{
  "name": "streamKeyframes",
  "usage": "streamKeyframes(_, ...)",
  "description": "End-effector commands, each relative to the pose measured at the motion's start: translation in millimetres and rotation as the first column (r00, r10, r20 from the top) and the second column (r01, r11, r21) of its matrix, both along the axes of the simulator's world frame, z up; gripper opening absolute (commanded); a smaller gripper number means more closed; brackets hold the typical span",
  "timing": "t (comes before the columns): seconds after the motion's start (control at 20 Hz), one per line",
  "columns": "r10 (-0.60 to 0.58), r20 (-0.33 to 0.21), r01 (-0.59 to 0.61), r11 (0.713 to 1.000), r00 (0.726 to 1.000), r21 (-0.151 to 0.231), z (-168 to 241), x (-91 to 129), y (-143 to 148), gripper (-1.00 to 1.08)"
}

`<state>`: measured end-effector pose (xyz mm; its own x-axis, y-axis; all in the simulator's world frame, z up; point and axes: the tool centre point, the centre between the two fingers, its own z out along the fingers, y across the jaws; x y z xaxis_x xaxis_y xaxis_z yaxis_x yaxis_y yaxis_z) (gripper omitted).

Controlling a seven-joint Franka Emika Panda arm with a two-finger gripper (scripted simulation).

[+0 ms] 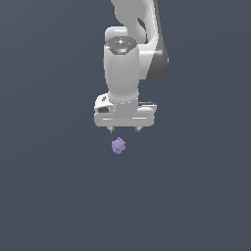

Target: Pick up the object and move it to a goal position.

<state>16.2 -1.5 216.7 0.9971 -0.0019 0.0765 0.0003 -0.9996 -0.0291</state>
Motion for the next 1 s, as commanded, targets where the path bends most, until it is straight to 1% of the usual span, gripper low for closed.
streamKeyframes(0.0,0.011,0.002,-0.011,1.0,1.0,0.003,1,0,2,1.0)
streamKeyframes(0.2,0.009,0.002,-0.009,1.0,1.0,0.002,1,0,2,1.0)
streamKeyframes(0.45,-0.028,-0.003,0.028,1.0,1.0,0.005,-5,-1,0,1.0)
streamKeyframes(0.75,-0.119,-0.015,0.119,0.993,0.993,0.01,-19,-3,-3,1.0)
streamKeyframes(0.95,-0.207,-0.027,0.208,0.978,0.978,0.012,-33,-6,-7,1.0)
